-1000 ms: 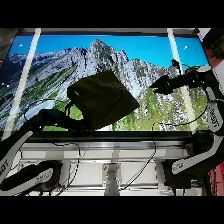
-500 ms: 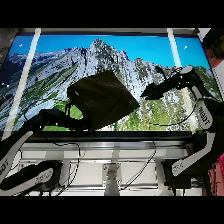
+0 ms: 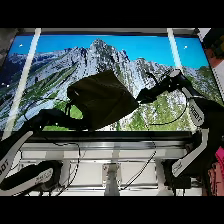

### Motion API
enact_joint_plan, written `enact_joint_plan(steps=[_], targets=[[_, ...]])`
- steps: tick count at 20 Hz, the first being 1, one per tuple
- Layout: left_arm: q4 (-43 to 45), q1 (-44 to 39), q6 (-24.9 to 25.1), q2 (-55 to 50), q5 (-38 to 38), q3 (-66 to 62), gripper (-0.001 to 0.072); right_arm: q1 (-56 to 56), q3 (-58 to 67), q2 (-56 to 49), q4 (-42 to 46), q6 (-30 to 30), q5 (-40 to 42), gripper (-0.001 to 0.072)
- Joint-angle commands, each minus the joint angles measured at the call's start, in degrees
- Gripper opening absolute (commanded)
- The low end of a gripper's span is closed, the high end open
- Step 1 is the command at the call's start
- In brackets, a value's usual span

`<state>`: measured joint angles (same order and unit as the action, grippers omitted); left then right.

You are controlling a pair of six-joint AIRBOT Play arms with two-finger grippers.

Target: Fold the clothes and pants, and hang the long-sleeved shirts on hangers.

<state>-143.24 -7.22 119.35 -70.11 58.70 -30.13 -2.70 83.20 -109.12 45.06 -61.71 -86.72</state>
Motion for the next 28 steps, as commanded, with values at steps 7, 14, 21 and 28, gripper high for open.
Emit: enact_joint_plan(steps=[7,14,21,28], targets=[[0.0,0.1,0.0,0.0,0.0,0.0,0.0165,4.4,0.0,-0.2,0.3,-0.2,0.2,0.0374],[-7.5,0.1,4.2,0.2,0.0,-0.3,0.0016,2.1,0.0,1.5,-1.6,-2.3,-2.9,0.0031],[-8.6,0.1,4.0,5.7,-4.8,-15.5,0.0014,-2.1,0.0,10.2,-18.0,-3.5,4.4,0.0029],[-8.5,0.1,2.4,7.1,-20.0,-36.7,0.0014,-1.7,1.4,21.0,-35.9,-3.8,18.9,0.0028]])
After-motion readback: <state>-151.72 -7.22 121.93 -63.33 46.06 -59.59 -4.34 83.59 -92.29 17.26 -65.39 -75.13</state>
